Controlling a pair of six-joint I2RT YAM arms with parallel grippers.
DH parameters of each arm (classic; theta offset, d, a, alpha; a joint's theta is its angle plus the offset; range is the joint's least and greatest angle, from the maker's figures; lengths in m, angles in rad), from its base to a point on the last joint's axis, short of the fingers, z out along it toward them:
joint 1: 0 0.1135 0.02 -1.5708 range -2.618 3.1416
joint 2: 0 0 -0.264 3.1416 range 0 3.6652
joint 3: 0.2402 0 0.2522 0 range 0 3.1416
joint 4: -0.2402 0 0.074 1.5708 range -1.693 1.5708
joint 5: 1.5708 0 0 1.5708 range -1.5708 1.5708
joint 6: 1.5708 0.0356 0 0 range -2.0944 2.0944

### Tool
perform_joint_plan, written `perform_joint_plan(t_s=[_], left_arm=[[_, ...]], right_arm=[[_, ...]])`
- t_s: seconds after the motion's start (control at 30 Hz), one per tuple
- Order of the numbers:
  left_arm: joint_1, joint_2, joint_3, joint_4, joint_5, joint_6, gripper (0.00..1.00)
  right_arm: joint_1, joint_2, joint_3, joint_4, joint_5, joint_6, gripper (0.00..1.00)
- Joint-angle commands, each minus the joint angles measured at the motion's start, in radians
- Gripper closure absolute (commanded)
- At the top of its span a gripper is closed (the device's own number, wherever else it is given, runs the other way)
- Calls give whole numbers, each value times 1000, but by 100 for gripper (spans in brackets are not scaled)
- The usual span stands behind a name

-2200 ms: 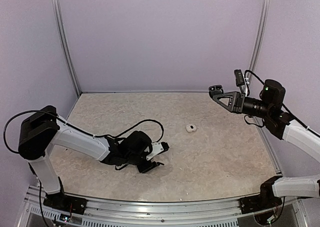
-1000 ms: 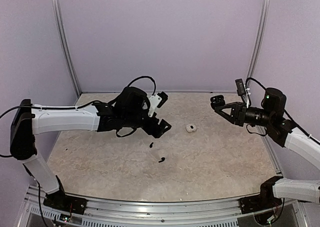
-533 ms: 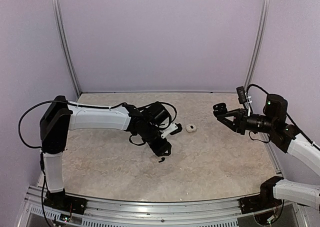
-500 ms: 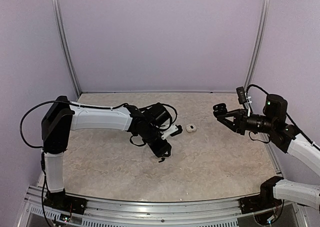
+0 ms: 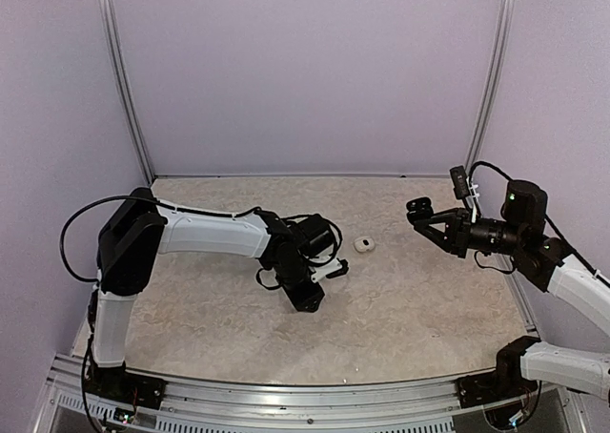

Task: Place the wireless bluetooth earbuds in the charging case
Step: Pick up the right earbud from the center of the board.

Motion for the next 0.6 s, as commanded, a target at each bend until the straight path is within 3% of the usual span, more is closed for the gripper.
perform_joint_plan(t_s=[0.0, 0.57], left_arm=[[-9, 27, 36, -28, -15, 20, 63], [-22, 58, 64, -63, -24, 35, 78]], right_arm=[[-13, -2, -5, -5, 10, -7, 97], [-13, -7, 0, -11, 11, 0, 98]])
